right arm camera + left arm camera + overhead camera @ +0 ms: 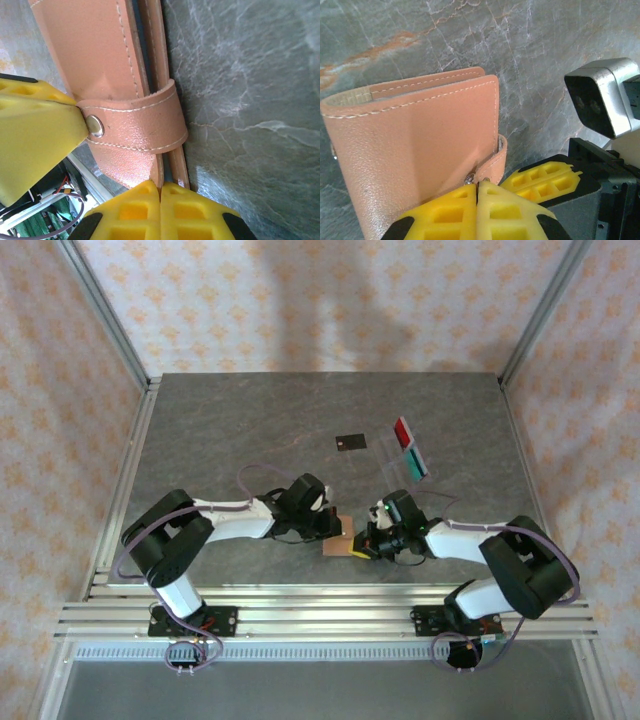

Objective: Put the credit cards into the card holder

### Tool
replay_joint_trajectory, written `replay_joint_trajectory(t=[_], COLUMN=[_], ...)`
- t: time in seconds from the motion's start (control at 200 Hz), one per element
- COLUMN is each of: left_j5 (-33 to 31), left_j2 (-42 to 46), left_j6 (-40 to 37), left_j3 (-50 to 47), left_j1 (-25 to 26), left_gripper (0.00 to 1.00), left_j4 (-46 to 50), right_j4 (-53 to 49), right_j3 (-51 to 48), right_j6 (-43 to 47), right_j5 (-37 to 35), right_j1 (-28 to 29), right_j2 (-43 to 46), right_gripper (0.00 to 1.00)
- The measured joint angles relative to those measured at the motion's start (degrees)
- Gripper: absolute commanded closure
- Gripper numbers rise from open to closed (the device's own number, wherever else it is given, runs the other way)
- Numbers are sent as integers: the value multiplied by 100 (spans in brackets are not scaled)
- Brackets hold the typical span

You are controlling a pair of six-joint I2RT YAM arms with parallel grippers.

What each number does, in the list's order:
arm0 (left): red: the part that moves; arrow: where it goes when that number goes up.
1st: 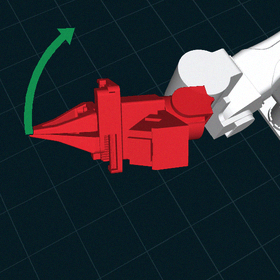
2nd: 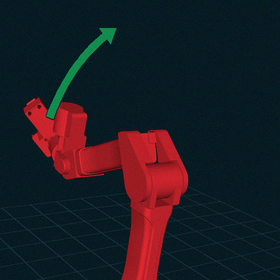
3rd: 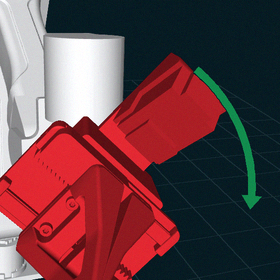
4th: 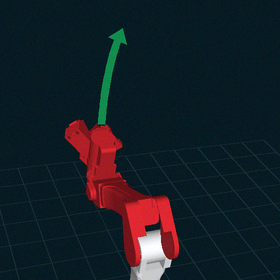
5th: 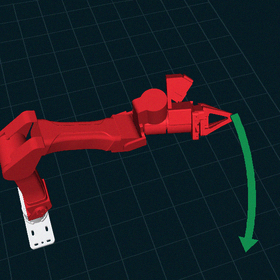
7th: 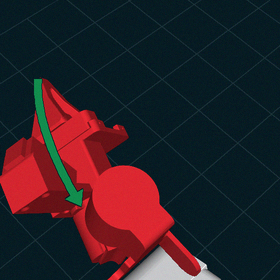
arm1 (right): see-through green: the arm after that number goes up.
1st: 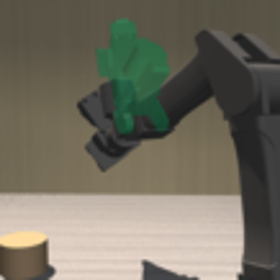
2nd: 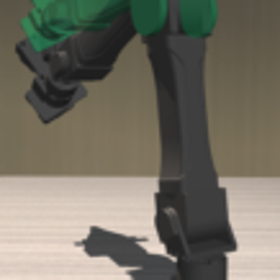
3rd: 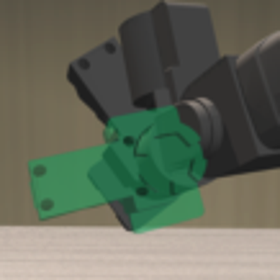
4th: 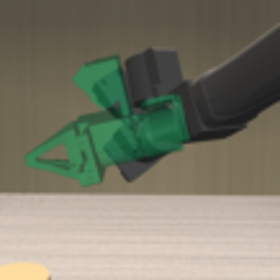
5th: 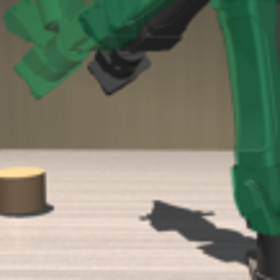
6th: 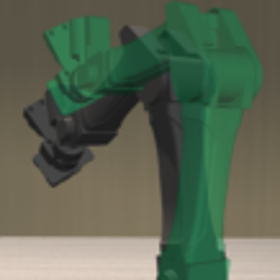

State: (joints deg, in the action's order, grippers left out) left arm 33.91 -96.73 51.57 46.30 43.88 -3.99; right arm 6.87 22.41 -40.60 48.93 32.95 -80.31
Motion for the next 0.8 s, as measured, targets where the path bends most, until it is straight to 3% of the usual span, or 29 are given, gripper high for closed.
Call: replay_joint_trajectory(t=[0.801], left_j5=[-37], left_j2=[-7], left_j6=[-70], left_j3=[-52], left_j1=[0], left_gripper=[100], left_j4=[52], right_j4=[-7], right_j3=[57], right_j6=[26], right_j5=[59], right_j1=[-15], right_j2=[-85], right_gripper=[100])
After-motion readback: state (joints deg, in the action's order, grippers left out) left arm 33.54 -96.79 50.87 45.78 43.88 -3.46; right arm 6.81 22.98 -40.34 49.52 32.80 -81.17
